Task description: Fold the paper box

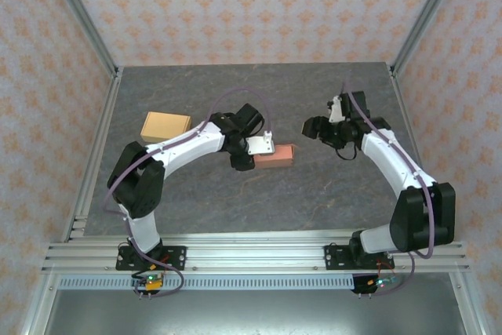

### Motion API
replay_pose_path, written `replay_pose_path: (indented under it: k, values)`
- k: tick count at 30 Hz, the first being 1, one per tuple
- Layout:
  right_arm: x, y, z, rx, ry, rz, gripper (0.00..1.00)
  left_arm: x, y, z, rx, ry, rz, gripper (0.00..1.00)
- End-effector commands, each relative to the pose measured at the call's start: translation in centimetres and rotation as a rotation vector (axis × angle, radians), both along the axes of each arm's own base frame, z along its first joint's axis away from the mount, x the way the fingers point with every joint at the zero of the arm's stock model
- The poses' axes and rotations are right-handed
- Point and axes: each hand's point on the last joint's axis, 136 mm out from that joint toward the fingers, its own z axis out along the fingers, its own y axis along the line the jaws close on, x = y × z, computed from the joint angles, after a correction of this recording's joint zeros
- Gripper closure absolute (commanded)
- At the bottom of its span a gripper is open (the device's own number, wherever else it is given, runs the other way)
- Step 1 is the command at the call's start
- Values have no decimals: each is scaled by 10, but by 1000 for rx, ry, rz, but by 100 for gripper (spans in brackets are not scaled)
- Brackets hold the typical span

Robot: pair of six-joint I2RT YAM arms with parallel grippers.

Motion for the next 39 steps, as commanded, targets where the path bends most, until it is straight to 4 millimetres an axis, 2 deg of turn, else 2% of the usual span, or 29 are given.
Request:
replay_pose_path:
  k: [1,5,10,13,16,20,26,27,29,31,34,37,39]
  values:
    - [-10,4,3,-90,-61,84,31,-6,6,2,20,43,-1,47]
    - [-11,0,6,-192,-173,128,29,6,3,10,0,19,21,45]
    - [-16,5,17,-203,-304,199,29,9,-2,18,-41,11,12,45]
    - [-16,12,12,-193,-305,254,32,10,-3,23,-66,1,15,43]
    - [-17,28,7,-156,-277,324,38,11,-3,30,-97,-5,32,41]
    - [-20,41,4,-141,-268,362,39,12,1,43,-142,-20,76,37]
    - [-16,40,6,-151,-272,350,48,14,11,80,-316,-80,254,27]
    - [-15,41,7,-149,-274,351,50,17,14,87,-362,-103,316,19]
    - [-12,43,9,-141,-272,345,54,25,23,95,-434,-145,445,14]
    - [-11,46,9,-133,-267,352,58,29,30,96,-500,-150,564,16]
    - [-13,49,9,-133,-258,363,60,31,32,92,-581,-133,702,30]
    - [-15,51,10,-130,-254,360,63,26,30,81,-582,-109,741,40]
    - [-16,51,9,-125,-245,352,64,22,26,71,-557,-96,730,41]
